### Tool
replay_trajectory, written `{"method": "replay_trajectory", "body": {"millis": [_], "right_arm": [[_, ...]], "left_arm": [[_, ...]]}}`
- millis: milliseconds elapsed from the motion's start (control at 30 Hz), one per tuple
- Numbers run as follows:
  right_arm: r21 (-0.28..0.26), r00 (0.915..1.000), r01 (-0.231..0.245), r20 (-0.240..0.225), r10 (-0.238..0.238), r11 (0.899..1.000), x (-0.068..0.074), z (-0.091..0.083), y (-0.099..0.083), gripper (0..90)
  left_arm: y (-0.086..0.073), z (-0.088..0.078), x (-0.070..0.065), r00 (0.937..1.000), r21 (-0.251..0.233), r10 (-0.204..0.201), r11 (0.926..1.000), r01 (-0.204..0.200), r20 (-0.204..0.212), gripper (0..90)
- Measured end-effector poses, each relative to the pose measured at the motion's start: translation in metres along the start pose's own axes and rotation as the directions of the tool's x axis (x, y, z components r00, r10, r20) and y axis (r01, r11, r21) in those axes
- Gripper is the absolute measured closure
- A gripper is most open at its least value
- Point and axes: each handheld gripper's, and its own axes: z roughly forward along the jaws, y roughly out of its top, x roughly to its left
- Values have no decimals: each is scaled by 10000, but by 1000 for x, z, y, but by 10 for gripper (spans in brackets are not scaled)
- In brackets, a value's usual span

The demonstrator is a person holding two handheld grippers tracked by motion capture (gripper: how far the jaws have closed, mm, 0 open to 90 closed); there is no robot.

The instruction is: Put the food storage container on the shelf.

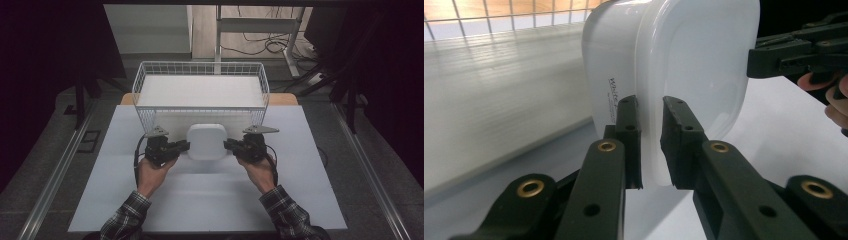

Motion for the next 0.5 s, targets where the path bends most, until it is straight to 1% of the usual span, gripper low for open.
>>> {"method": "replay_trajectory", "body": {"millis": [33,67,100,167,200,233,267,333,367,500], "right_arm": [[43,9999,27,105,-27,10000,-2,5,1,775],[43,9999,27,105,-27,10000,-2,5,1,775],[54,9999,26,164,-27,10000,-5,10,2,775],[92,9997,1,247,-4,10000,-8,14,2,773],[92,9997,1,247,-4,10000,-8,14,2,773],[118,9996,-54,291,51,9999,-11,19,2,772],[118,9996,-54,291,51,9999,-11,19,2,772],[129,9994,-128,332,124,9998,-15,25,1,770],[146,9993,-131,349,126,9998,-16,26,1,769],[201,9991,-118,413,109,9997,-19,32,0,766]], "left_arm": [[1,4,4,9999,-12,-55,10000,55,-87,786],[1,4,4,9999,-12,-55,10000,55,-87,785],[1,6,6,10000,3,-9,10000,9,-89,784],[2,12,10,9997,34,-68,10000,69,-233,783],[2,12,10,9997,34,-68,10000,69,-233,782],[3,16,13,9995,3,-137,9999,137,-282,782],[3,16,13,9995,3,-137,9999,137,-282,781],[4,19,15,9993,25,-168,9999,169,-328,780],[3,22,18,9992,97,-101,9999,104,-378,780],[1,26,20,9989,31,-219,9998,220,-425,778]]}}
